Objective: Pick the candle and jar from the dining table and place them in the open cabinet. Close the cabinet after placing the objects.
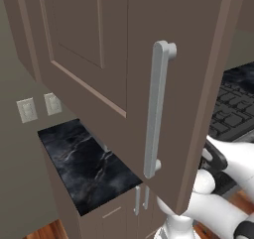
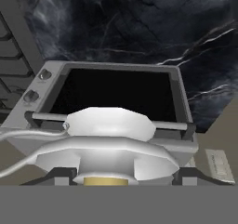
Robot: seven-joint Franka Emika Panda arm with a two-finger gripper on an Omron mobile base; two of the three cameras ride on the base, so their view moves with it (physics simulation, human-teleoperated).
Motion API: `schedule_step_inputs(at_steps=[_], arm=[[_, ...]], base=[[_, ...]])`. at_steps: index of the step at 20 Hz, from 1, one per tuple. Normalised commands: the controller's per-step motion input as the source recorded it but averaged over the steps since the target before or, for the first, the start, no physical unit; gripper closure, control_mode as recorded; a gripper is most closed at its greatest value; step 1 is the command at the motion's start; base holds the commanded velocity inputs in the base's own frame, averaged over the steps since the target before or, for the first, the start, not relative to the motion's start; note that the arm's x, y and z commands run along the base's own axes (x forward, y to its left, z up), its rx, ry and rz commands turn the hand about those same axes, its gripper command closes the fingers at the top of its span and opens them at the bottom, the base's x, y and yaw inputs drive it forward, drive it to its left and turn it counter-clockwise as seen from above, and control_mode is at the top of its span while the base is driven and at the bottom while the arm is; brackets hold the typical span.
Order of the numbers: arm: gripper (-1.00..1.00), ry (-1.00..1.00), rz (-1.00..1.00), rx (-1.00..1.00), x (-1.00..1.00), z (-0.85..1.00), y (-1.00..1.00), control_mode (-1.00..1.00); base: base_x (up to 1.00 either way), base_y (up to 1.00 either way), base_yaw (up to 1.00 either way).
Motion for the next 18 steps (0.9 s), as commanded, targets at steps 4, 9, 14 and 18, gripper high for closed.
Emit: schedule_step_inputs(at_steps=[4, 9, 14, 18], arm=[[1.0, 0.0, 0.0, 0.12, 0.0, 0.37, 0.08, -1.0], [1.0, 0.0, 0.0, 0.09, 0.0, 0.35, 0.17, -1.0], [1.0, 0.0, 0.0, 0.0, 0.04, 0.49, 0.28, -1.0], [1.0, -0.01, 0.0, 0.0, 0.1, 0.45, 0.25, -1.0]], base=[[0.0, 0.0, 0.0], [0.0, 0.0, 0.0], [0.0, 0.0, 0.0], [0.0, 0.0, 0.0]])
